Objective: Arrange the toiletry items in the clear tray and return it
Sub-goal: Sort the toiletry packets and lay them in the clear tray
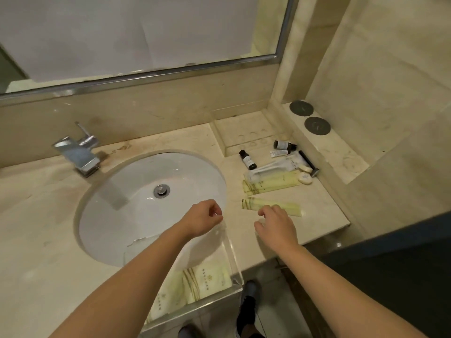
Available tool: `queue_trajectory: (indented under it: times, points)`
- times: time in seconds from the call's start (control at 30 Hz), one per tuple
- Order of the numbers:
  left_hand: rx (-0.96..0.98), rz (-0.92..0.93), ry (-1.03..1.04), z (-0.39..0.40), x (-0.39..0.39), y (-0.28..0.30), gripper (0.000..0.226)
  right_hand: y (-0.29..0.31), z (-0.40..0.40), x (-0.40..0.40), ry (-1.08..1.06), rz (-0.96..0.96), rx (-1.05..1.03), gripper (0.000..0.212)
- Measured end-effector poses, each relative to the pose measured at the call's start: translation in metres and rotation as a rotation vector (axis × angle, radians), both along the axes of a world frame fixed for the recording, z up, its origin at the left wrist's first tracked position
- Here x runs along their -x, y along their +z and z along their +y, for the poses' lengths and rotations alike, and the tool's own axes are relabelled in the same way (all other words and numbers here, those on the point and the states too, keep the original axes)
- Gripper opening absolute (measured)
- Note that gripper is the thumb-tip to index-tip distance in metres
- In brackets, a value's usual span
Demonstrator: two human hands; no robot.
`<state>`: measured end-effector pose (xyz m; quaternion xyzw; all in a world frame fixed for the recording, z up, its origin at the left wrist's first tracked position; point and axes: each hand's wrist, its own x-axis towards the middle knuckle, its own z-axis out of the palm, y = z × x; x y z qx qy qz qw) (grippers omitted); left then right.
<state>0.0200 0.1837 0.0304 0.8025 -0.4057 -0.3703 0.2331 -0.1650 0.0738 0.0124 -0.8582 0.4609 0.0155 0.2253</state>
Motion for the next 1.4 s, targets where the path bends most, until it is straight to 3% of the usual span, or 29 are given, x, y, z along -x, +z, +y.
queue_trajectory:
  times: [0.1,0.33,0.47,0.57,0.77,0.83,0.93,1.1,1.27,1.4]
  points:
    - [0.017,-0.007,0.039,-0.040,0.008,-0.004,0.010,-0.005,-0.027,0.008,-0.012,0.023,0.013,0.032]
    - [-0.062,-0.059,0.223,-0.120,0.016,-0.029,0.041,-0.021,-0.078,0.007,0.118,0.074,0.038,0.037]
    - [-0.127,-0.091,0.248,-0.149,0.017,-0.040,0.022,-0.030,-0.098,-0.003,0.212,0.114,0.044,0.043]
    - [-0.161,-0.072,0.333,-0.160,0.015,-0.047,0.025,-0.034,-0.108,-0.011,0.268,0.104,-0.009,0.042]
    - [-0.165,-0.011,0.336,-0.168,0.009,-0.049,0.003,-0.032,-0.121,-0.017,0.310,0.124,-0.178,0.019]
    - [-0.149,0.039,0.363,-0.166,0.005,-0.047,0.009,-0.029,-0.124,-0.016,0.304,0.101,-0.236,0.012]
    - [-0.073,0.190,0.443,-0.158,-0.005,-0.042,0.016,-0.025,-0.128,-0.013,0.211,-0.002,-0.366,0.026]
    - [0.142,0.562,0.677,-0.138,-0.017,-0.019,0.016,-0.006,-0.117,-0.018,-0.079,-0.354,-0.445,0.018]
    - [0.246,0.623,0.797,-0.099,-0.030,0.003,0.015,0.014,-0.088,-0.042,-0.285,-0.594,-0.523,0.011]
    - [0.268,0.583,0.788,-0.060,-0.040,0.015,0.010,0.026,-0.057,-0.057,-0.285,-0.626,-0.560,0.007]
